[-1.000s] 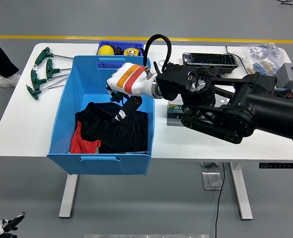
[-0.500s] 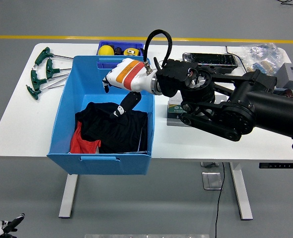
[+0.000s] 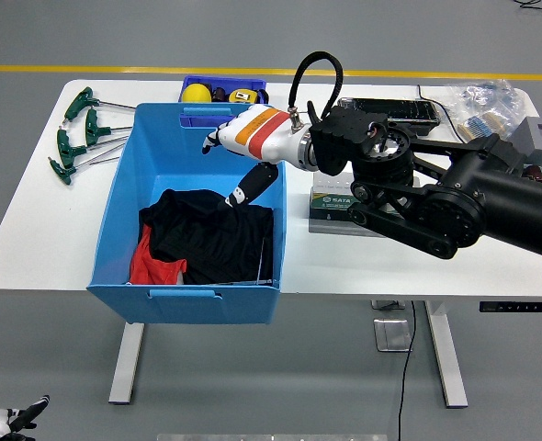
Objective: Lift tool from toolbox,place it in box,lift tool from toolbox,place it in box
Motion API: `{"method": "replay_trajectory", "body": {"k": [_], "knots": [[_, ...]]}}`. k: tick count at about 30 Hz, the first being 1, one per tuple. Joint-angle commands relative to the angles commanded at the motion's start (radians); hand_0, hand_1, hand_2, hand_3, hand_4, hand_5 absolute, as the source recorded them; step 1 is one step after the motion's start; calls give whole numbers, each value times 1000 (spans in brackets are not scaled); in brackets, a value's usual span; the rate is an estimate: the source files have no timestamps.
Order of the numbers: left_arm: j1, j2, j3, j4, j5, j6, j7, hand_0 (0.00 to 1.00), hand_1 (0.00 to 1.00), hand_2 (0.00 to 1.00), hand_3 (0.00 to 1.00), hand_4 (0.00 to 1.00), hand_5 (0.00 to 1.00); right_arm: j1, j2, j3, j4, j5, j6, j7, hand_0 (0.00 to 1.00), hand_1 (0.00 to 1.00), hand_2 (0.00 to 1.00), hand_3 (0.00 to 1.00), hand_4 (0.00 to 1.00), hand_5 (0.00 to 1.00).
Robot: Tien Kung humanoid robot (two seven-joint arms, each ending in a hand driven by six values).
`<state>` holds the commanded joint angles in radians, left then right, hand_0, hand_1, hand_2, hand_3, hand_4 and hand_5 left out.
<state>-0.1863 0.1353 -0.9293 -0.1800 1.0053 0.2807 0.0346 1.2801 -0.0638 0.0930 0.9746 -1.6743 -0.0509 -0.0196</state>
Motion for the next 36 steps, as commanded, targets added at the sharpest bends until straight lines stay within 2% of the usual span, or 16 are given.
{"method": "replay_trajectory", "body": {"k": [3,4,9,10,15,16,19,21,22,27,28,32,33,34,36], "knots": [[0,-1,-6,0,14,-4,4,536,482,657,684,748,683,-31,-8,36,-2,24,-3,17,699,737,832,852,998,750],[0,-1,-7,0,17,-5,4,536,481,658,685,749,683,-42,-13,51,-1,35,-4,26,776,782,858,855,998,752],[3,-1,-11,0,21,-8,3,536,481,658,685,749,683,-105,-58,146,5,172,-21,110,776,782,858,855,998,752],[3,-1,-11,0,20,-8,2,532,482,658,685,750,684,-123,-73,170,7,208,-32,132,992,910,968,908,998,768],[5,-2,-18,0,24,-7,1,532,482,658,685,750,684,-179,-122,237,10,392,-42,210,992,910,968,908,998,768],[5,-3,-19,0,25,-7,0,542,483,660,685,750,684,-197,-137,255,11,430,-41,229,998,959,987,970,998,844],[6,-4,-21,0,27,-8,-1,542,483,660,685,750,684,-244,-172,297,20,560,-26,265,998,959,987,970,998,844],[7,-4,-19,0,26,-8,-2,542,483,660,685,750,684,-293,-211,336,41,650,-12,289,998,959,987,970,998,844],[8,-4,-19,0,24,-8,-3,549,488,663,685,750,684,-315,-225,353,49,695,-6,296,998,951,972,989,998,897],[14,-5,-27,0,29,-10,-6,549,488,663,685,750,684,-418,-264,443,83,894,24,301,998,951,972,989,998,897],[15,-5,-27,0,29,-10,-7,571,499,664,684,749,684,-436,-268,460,88,933,27,299,998,906,927,955,998,906],[15,-6,-22,0,24,-15,-10,571,499,664,684,749,684,-538,-295,583,115,1106,33,288,998,906,927,955,998,906],[15,-6,-22,0,25,-16,-11,571,499,664,684,749,684,-565,-305,617,123,1127,34,284,998,906,927,955,998,906],[15,-6,-24,0,26,-16,-11,581,504,668,685,749,684,-585,-312,642,128,1135,36,281,961,883,898,904,998,933],[14,-7,-26,0,26,-16,-13,581,504,668,685,749,684,-638,-333,705,144,1137,39,272,961,883,898,904,998,933]]}}
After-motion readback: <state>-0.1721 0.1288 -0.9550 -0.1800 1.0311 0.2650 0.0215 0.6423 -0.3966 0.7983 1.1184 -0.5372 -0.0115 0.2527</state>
